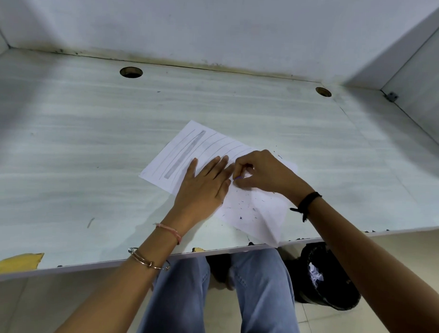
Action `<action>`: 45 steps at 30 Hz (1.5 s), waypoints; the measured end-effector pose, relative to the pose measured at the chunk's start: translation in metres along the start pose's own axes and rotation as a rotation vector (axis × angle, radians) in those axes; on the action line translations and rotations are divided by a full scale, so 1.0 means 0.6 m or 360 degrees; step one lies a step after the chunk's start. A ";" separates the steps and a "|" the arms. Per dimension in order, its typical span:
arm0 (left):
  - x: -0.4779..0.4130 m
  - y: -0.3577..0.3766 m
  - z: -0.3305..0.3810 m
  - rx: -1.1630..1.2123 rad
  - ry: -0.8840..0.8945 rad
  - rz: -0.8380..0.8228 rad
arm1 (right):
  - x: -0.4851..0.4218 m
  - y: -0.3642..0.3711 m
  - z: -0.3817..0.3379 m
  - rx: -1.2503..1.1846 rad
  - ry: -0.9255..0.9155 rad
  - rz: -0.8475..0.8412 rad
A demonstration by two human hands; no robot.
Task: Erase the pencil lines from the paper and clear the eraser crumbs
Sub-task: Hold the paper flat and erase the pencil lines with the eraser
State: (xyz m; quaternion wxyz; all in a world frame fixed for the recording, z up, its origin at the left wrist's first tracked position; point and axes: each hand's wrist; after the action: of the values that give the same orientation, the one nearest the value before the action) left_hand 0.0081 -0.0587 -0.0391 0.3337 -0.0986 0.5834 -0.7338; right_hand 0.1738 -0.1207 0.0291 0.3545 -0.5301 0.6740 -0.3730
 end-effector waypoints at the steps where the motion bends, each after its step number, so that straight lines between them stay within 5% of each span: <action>1: 0.000 0.000 -0.001 -0.0006 0.0004 -0.0011 | -0.001 -0.001 0.004 -0.0005 0.0011 0.0024; 4: 0.000 0.000 -0.001 -0.0035 0.0016 -0.0021 | -0.004 0.003 0.012 0.0130 -0.0007 0.0273; 8: -0.001 0.001 0.000 -0.0009 -0.0001 -0.0015 | 0.006 0.003 0.003 -0.0062 -0.0012 0.0031; 12: -0.002 0.001 -0.002 -0.0012 -0.0002 -0.0026 | -0.002 0.003 0.012 -0.0075 0.0044 0.0247; 16: -0.001 0.002 -0.001 0.0019 0.0000 0.0013 | -0.001 0.002 0.000 -0.0058 0.0025 -0.0057; 20: -0.001 0.001 -0.001 -0.0023 0.0008 -0.0014 | -0.001 0.000 0.018 -0.0104 0.0154 0.0280; 25: -0.001 0.000 0.000 0.0001 -0.0005 -0.0009 | 0.013 0.012 0.000 -0.0121 0.0073 0.0118; 36: 0.009 -0.006 0.006 0.0069 -0.0072 0.0089 | 0.042 -0.010 0.052 -0.0556 0.0581 0.0500; 45: -0.039 0.007 0.019 -0.0108 -0.0043 0.0116 | 0.039 -0.009 0.041 -0.0548 0.0488 0.0398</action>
State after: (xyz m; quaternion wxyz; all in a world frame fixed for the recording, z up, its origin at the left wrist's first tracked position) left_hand 0.0337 -0.0539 -0.0341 0.3646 -0.0982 0.6066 -0.6997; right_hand 0.1932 -0.1476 0.0204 0.1963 -0.4325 0.8336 -0.2820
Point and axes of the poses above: each hand's wrist, its own x-axis away from the middle knuckle, its own y-axis out of the palm, z = x × y, and after that the axes turned 9 degrees about z, right-handed
